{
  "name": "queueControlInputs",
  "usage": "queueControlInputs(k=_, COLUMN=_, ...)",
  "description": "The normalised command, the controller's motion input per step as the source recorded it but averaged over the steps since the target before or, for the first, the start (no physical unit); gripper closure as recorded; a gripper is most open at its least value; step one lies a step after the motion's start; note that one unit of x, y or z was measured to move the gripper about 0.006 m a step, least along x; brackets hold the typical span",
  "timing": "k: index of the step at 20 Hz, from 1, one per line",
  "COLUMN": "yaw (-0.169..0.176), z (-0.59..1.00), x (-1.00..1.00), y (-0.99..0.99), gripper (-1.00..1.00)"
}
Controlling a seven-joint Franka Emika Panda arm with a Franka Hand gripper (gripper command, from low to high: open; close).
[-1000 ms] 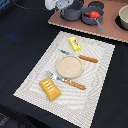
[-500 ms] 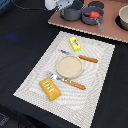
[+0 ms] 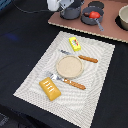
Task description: Interact with the objects in diverse but meaningful ways.
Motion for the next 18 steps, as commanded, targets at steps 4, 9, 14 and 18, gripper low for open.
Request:
queueControlInputs(k=4, yaw=0.0, z=1.0, x=0.02, y=-0.5, gripper=1.0)
queueControlInputs(k=9, yaw=0.0, z=1.0, x=0.04, y=-0.54, gripper=1.0)
queueControlInputs(k=14, yaw=0.015, z=0.94, x=-0.03, y=-0.7, gripper=1.0)
queueControlInputs(k=18, yaw=0.005, z=0.65, x=-0.22, y=-0.78, gripper=1.0)
